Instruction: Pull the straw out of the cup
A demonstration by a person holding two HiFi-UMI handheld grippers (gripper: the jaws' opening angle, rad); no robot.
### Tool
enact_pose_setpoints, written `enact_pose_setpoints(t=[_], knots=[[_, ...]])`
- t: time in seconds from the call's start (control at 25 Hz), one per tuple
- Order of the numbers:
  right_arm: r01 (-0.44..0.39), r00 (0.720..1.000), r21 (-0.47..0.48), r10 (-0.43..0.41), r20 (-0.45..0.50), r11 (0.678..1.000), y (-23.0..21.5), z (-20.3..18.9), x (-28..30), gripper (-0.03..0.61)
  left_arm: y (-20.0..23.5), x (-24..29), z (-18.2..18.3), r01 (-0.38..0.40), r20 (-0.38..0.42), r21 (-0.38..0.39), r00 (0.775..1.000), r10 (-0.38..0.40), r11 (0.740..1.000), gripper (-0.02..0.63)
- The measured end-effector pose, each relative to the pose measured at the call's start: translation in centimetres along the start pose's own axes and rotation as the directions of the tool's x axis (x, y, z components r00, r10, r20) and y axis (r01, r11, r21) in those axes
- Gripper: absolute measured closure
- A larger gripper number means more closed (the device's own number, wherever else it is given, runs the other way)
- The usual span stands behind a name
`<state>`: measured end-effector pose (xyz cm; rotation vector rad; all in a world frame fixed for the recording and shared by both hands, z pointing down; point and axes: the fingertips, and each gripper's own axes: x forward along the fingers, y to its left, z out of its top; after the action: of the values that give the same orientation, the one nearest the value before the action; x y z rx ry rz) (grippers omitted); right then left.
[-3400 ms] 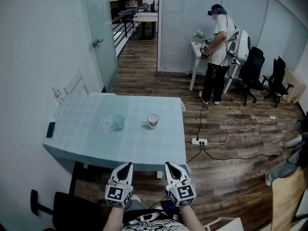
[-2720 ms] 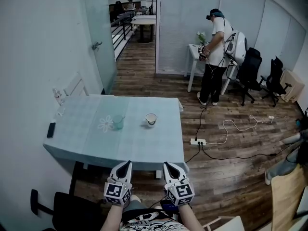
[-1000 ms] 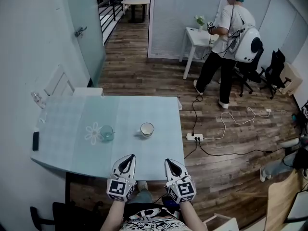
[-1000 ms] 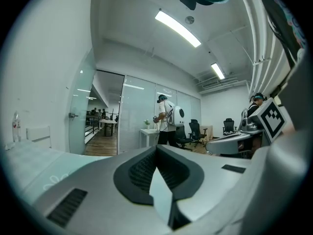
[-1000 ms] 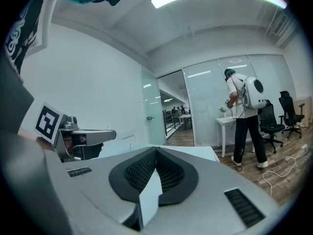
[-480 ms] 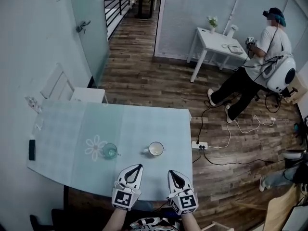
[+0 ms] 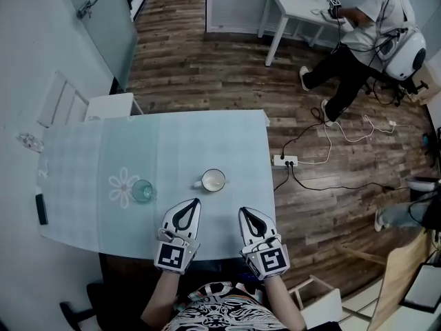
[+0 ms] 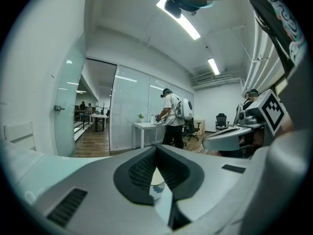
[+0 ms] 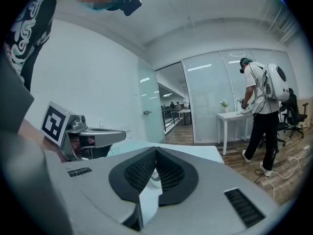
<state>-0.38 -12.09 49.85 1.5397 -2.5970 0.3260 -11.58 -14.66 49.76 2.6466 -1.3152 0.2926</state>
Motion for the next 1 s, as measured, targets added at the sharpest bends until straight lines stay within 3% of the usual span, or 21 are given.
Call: enact_pose_setpoints(t=[0.16, 0.72, 1.0], knots=[[-0.044, 0.999, -0.004, 0.044, 0.008, 0.999, -1.2, 0.5, 0.8, 0.561, -0.1, 1.6, 0.3, -0.006, -0.006, 0.015, 1.0, 0.007, 1.0, 0.598], [-0.142, 0.989, 0.011, 0.142, -0.028, 0.99, -5.3, -0.2, 3.4, 0.561, 1.7, 3.7, 0.6, -0.163, -0.011, 0.019, 0.986, 0.163, 0.986, 0.598], [-0.168, 0.984, 0.019, 0.169, -0.051, 0.986, -5.8, -1.1, 4.5, 0.561, 2.0, 4.6, -0.3, -0.162, -0.042, 0.055, 0.985, 0.165, 0.985, 0.598]])
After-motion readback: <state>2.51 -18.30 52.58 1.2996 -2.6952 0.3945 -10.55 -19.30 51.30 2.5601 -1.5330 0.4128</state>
